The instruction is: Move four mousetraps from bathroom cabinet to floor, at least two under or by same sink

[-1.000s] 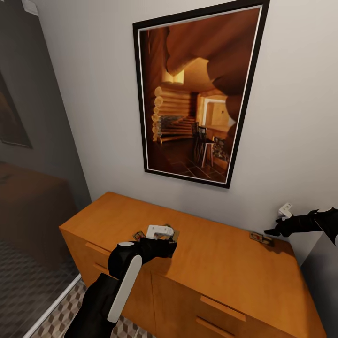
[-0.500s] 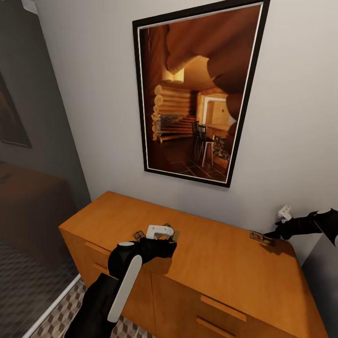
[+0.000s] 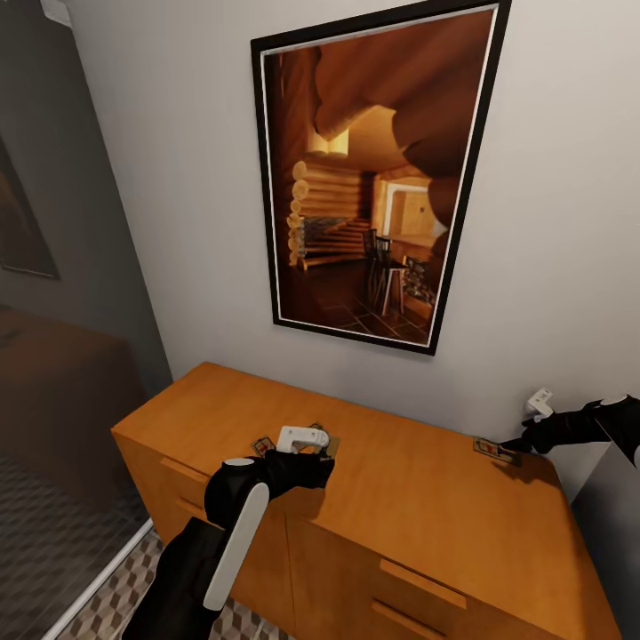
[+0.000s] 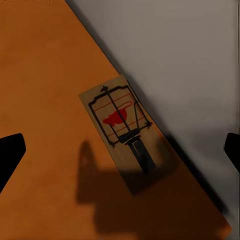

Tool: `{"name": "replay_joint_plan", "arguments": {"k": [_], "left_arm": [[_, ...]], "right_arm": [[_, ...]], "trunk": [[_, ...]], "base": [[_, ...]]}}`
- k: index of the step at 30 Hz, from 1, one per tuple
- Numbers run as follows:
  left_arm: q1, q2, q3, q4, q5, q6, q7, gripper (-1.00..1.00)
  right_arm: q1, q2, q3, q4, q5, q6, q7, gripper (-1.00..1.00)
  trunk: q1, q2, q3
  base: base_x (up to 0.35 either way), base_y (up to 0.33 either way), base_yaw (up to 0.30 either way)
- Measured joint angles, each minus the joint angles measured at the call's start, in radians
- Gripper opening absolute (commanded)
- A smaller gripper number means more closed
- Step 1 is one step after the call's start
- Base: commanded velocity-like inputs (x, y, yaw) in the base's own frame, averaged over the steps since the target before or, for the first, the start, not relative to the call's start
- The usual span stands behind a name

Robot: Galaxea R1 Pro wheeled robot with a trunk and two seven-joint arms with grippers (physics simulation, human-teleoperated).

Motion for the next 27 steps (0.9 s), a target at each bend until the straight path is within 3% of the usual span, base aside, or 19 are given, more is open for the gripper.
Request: {"name": "replay_joint_plan", "arguments": {"k": [3,19,27], "left_arm": [[0.0,0.0,0.0,0.0,0.0,0.0,0.0,-1.0],[0.0,0.0,0.0,0.0,0.0,0.0,0.0,-1.0],[0.0,0.0,0.0,0.0,0.0,0.0,0.0,-1.0]], "right_arm": [[0.0,-0.001,0.0,0.0,-0.001,0.0,-0.002,1.0],[0.0,-0.001,0.001,0.0,0.002,-0.001,-0.005,1.0],[0.0,-0.001,0.0,0.0,0.001,-0.003,-0.005,1.0]], "trunk": [[0.0,0.0,0.0],[0.061,-0.112,-0.05],[0.061,-0.112,-0.05]], "base": [[0.0,0.0,0.0],[0.0,0.0,0.0],[0.0,0.0,0.0]]}}
